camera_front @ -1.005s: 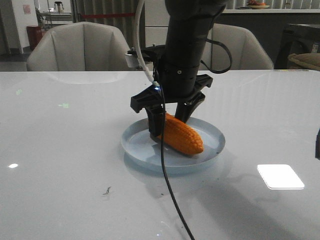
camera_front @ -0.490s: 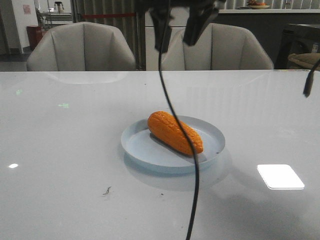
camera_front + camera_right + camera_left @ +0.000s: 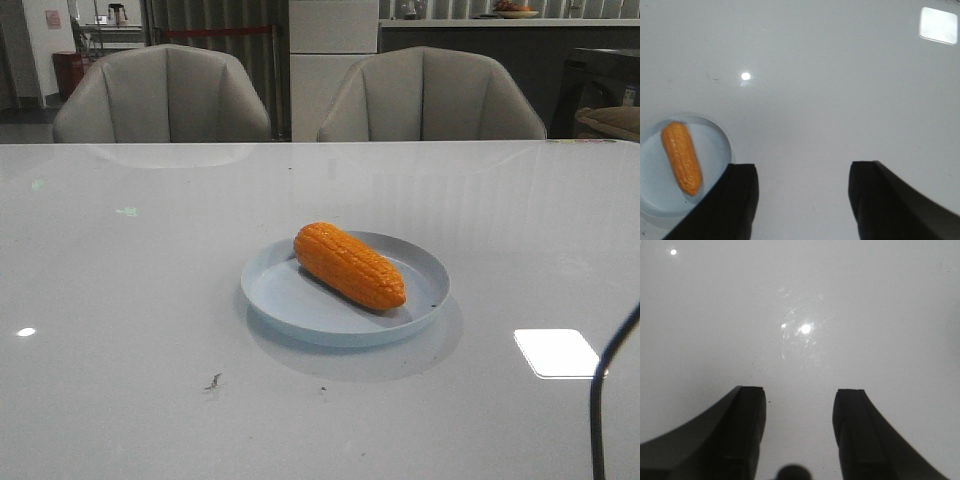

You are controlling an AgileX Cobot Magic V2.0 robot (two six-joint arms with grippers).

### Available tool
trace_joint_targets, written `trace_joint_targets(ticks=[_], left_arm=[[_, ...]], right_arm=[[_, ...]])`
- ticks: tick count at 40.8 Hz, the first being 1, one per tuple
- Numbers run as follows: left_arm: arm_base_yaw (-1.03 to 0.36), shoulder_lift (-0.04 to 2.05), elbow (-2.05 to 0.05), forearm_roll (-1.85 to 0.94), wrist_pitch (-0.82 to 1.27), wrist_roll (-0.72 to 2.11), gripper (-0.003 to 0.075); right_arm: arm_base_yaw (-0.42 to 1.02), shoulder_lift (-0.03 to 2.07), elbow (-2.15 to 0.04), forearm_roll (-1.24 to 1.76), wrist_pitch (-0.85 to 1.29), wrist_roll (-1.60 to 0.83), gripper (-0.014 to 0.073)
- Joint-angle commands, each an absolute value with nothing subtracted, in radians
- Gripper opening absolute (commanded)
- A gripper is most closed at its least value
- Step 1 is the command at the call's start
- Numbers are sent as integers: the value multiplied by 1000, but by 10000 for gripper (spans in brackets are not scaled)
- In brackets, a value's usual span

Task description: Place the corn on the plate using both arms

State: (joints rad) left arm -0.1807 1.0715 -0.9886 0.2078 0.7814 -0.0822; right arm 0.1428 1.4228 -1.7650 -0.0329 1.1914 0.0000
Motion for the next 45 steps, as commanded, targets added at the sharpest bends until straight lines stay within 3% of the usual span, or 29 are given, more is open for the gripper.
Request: trace_joint_targets(ticks=[1,10,27,45], left_arm=[[-177,1051,-1017,214,732,-92,386],[-177,1051,-1017,207,752,-92,386],[-177,1051,-1017,143,785,-92,376],[-177,1051,-1017,109,791,-92,90]], right_arm=[[72,1277,-1587,-30,1073,0,496],[-14,1001,-1113,0,852,0,496],[-14,868,-1001,34,827,0,496],[-14,874,-1001,34,830,0,496]])
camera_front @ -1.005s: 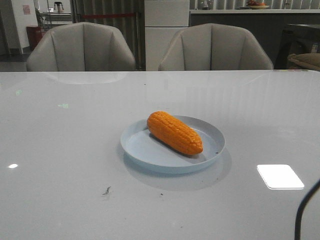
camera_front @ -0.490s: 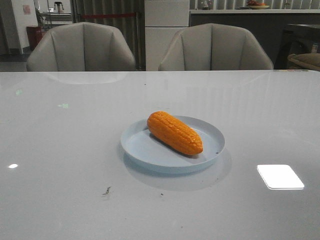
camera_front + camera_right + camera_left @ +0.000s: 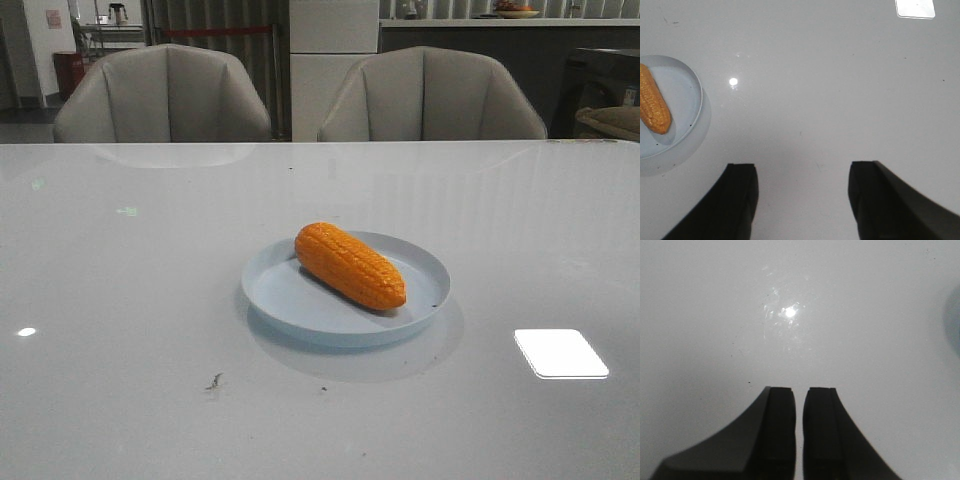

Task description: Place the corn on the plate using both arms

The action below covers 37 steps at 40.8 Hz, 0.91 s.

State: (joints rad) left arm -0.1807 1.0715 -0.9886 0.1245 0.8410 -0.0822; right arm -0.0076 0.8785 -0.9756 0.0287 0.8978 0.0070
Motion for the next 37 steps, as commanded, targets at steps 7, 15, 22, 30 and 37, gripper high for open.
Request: trace_joint_targets(ticks=[7,15,22,30,37], left_arm=[[-177,1053,-1017,109,789,-92,90],[-177,1053,-1017,114,787,-92,90],[-177,1050,-1009,125,767,-92,90],[-99,841,-816,165,350,-92,90],[-49,631,-532,163,-50,-92,90]], right_arm=[[-14,874,-1001,34,830,0,496],[-14,874,-1001,34,830,0,496],[-14,874,-1001,34,830,0,496],[-14,874,-1001,34,830,0,496],[-14,874,-1001,34,830,0,496]])
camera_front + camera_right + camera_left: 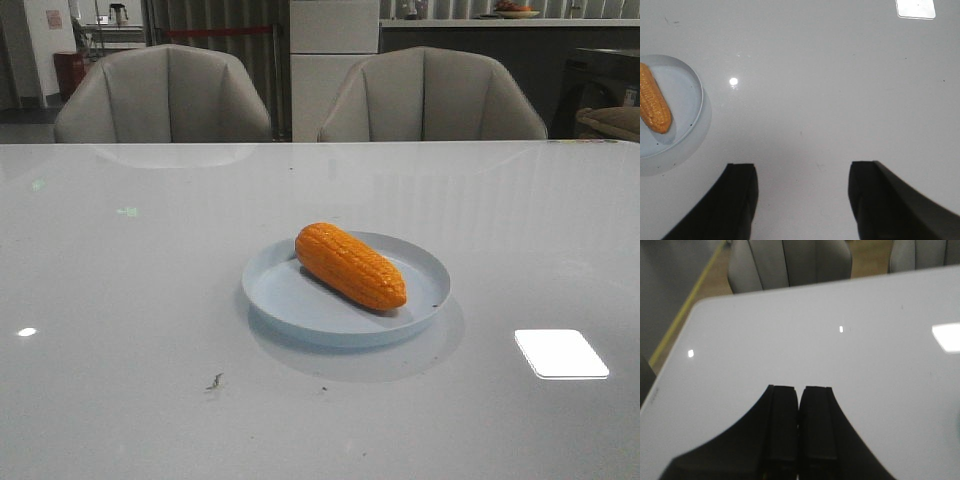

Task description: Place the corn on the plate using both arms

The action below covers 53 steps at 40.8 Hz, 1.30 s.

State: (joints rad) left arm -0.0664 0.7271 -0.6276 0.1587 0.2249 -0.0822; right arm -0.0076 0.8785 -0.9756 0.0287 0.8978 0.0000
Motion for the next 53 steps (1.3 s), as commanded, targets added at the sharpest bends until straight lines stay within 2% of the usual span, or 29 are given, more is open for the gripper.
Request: trace_joint_targets(ticks=[1,9,18,22,30,39,46,53], left_arm=[[-47,606,-498,163,-104,-92,90],[-38,354,-182,201,-305,-92,90],[-36,102,8,203,-307,-92,90],[-23,-16,8,201,-160,-92,90],[-17,-20,8,142,-20,-92,90],[-17,-20,8,109,-95,-88,90],[-17,-20,8,-160,-81,239,90],[-17,-20,8,-165,-77,250,90]], right_arm=[[-14,874,-1001,34,830,0,496],[-14,874,-1001,34,830,0,496],[-14,874,-1001,34,830,0,496],[-14,874,-1001,34,830,0,496],[-14,873,-1001,34,833,0,496],[-14,873,-1001,34,833,0,496],[-14,873,-1001,34,833,0,496],[-14,873,-1001,34,833,0,496]])
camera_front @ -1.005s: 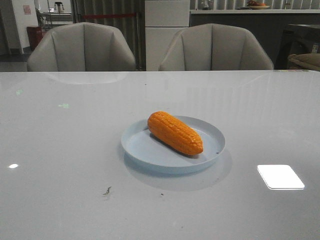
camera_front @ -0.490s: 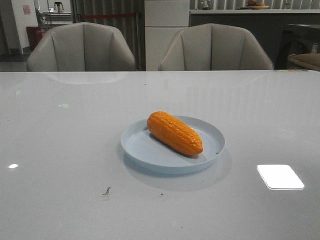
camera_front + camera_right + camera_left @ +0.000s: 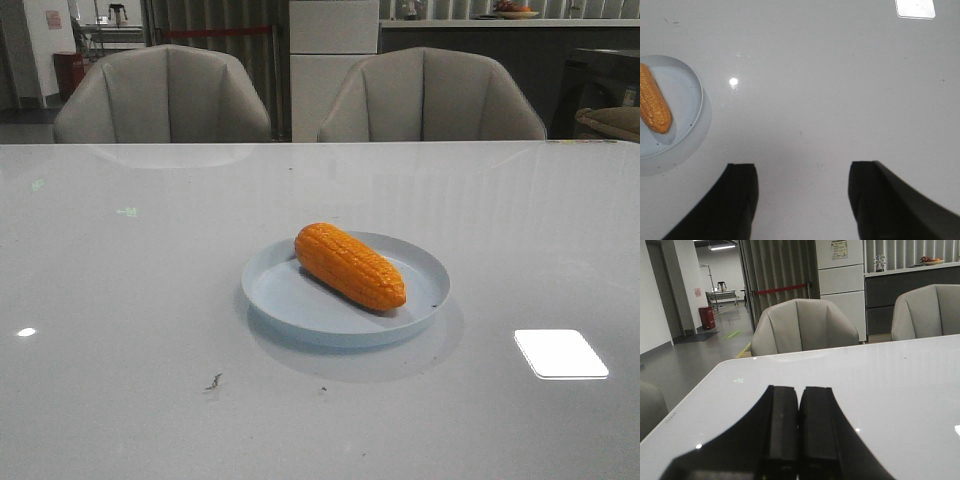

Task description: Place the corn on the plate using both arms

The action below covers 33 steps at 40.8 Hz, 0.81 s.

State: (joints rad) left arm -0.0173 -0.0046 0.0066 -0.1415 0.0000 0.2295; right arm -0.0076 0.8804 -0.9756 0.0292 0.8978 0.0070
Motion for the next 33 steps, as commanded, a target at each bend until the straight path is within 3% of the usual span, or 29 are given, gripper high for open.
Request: trace_joint_targets(ticks=[1,33], left_arm=[[-17,-20,8,-165,-71,250,90],[-17,-20,8,-164,-28,250,90]], right_arm=[[-14,873,-1001,34,833,0,496],[-14,873,-1001,23,833,0,495]])
